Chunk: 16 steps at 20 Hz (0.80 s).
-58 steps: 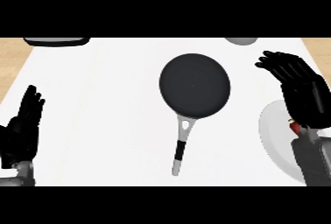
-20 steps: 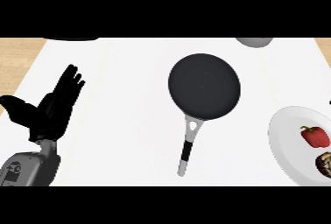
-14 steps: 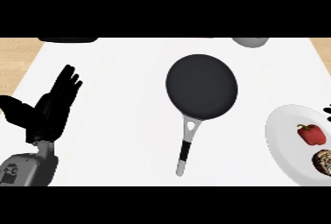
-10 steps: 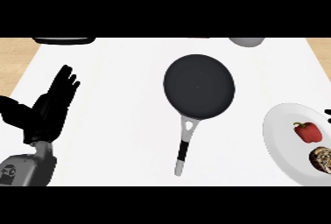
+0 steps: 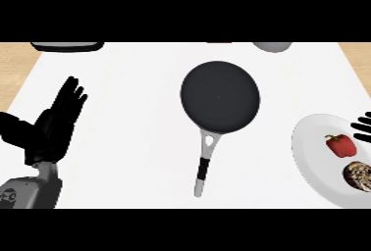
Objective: Pick the bell pepper from the plate and place it in the pan
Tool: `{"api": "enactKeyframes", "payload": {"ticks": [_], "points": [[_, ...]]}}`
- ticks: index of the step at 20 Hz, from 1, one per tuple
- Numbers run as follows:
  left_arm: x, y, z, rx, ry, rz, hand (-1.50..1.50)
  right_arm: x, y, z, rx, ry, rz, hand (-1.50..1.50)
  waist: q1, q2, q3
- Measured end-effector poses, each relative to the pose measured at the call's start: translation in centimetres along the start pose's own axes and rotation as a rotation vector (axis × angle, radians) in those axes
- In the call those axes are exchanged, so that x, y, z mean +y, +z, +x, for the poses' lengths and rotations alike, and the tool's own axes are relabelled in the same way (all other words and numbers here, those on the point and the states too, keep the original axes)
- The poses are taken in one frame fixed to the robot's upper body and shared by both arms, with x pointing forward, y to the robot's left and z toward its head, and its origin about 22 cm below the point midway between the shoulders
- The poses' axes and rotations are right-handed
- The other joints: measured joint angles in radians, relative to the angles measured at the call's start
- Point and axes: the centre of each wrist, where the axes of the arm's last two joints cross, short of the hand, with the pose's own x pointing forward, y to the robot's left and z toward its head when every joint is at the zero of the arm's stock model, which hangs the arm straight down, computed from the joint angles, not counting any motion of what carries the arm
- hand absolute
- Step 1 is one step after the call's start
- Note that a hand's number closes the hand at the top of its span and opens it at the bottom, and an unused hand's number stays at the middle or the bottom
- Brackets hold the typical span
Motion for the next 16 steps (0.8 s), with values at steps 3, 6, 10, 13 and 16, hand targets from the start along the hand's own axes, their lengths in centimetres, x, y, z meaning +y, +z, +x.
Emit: {"api": "enactKeyframes", "payload": {"ticks": [3, 6, 10, 13, 16], "points": [[0.5, 0.0, 0.2, 0.002, 0.0, 0.0, 0.0, 0.1, -0.4, 0.3, -0.005, 0.021, 0.01, -1.5, -0.002, -0.001, 0.0], [-0.1, 0.3, -0.2, 0.005, 0.001, 0.006, 0.0, 0.2, -1.2, 0.5, 0.001, 0.044, 0.015, -1.5, -0.002, -0.001, 0.0], [-0.1, -0.3, -0.2, 0.002, -0.001, 0.009, 0.0, 1.1, -2.4, 0.8, 0.017, 0.061, 0.02, -1.5, -0.002, 0.0, 0.0], [0.3, -0.5, -0.4, -0.002, -0.003, 0.01, 0.0, 2.1, -3.9, 0.6, 0.024, 0.055, 0.026, -1.5, 0.001, 0.001, -0.001], [0.4, -0.4, -0.3, 0.001, -0.005, 0.007, 0.0, 2.4, -4.8, 0.2, 0.027, 0.05, 0.031, -1.5, 0.002, 0.001, 0.0]]}}
